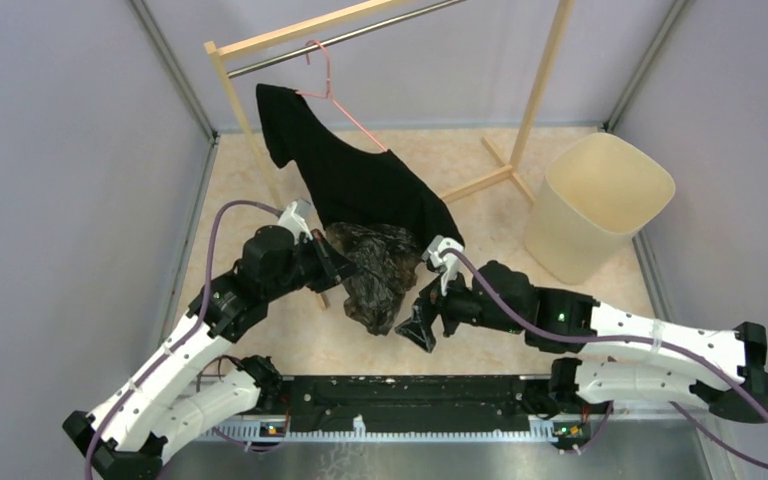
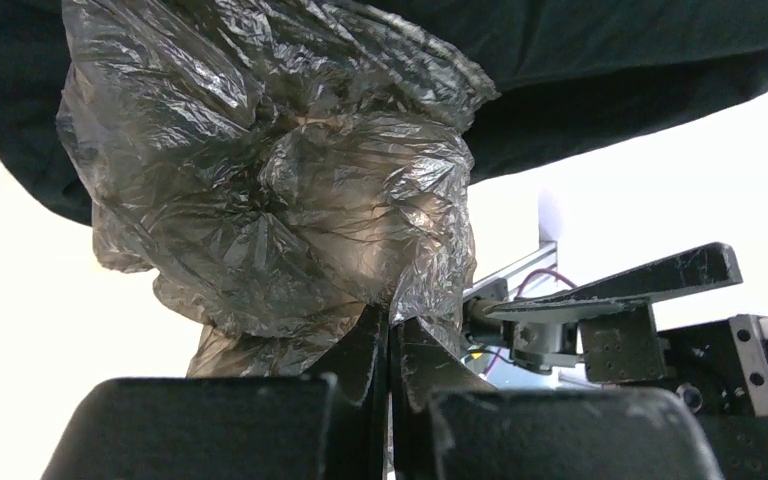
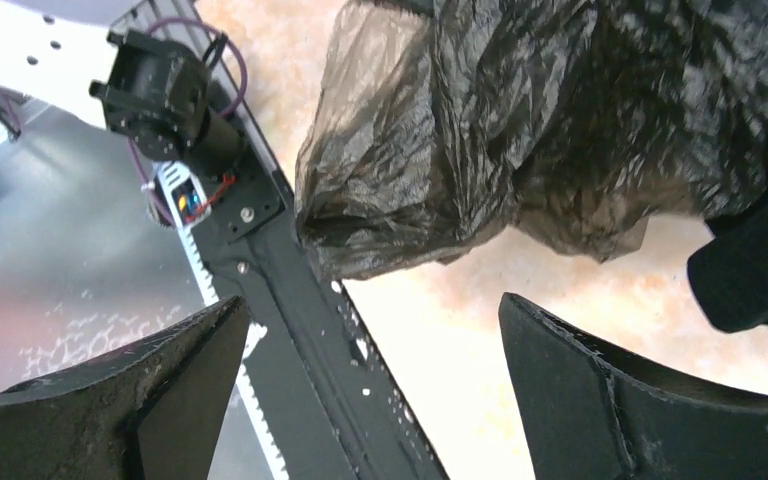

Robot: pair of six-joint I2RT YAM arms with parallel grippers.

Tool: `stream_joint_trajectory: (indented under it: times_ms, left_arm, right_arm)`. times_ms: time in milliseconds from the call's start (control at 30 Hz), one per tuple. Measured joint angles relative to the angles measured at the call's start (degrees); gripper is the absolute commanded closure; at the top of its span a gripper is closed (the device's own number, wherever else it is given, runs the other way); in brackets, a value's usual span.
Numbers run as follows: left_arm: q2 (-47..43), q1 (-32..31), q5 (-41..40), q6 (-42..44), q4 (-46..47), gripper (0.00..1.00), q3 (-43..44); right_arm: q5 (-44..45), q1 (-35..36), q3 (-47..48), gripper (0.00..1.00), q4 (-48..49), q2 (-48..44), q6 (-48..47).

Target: Put the trash bags into the trash bin

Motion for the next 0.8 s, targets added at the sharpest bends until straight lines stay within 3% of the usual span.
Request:
stream_joint_trajectory:
  times_ms: [267, 467, 500, 567, 700, 733, 800]
  left_arm:
    - [0.5, 0.0, -1.4, -6.4, -0.9, 1.00, 2.1]
    - [0.5, 0.0, -1.4, -9.6, -1.4, 1.00, 2.1]
    - [0.7, 0.0, -1.3, -9.9, -1.4, 1.00, 2.1]
    - [1.1, 0.0, -0.9, -10.2, -1.3, 1.00, 2.1]
    - [3.0, 0.0, 0.8, -9.3, -0.9, 0.99, 2.2]
    - [3.2, 0.0, 0.9, -8.7, -0.9, 0.93, 2.3]
    - [3.3, 0.0, 1.0, -6.8, -0.9, 0.79, 2.4]
  right_arm:
    - [19.5, 12.5, 4.2, 0.01, 5.6, 10.2, 1.1]
    - [35.6, 15.1, 7.9, 0.04, 9.0, 21.3, 5.1]
    - [38.3, 15.1, 8.4, 0.12, 9.4, 22.9, 5.7]
    - [42.0, 15.0, 9.4, 0.51, 10.1, 25.4, 6.5]
    - [43.7, 13.0, 9.9, 0.92, 11.1, 27.8, 9.9]
    - [43.5, 12.2, 9.6, 1.00, 11.5, 27.7, 10.4]
    - [41.6, 9.8, 7.7, 1.00, 12.7, 26.4, 12.7]
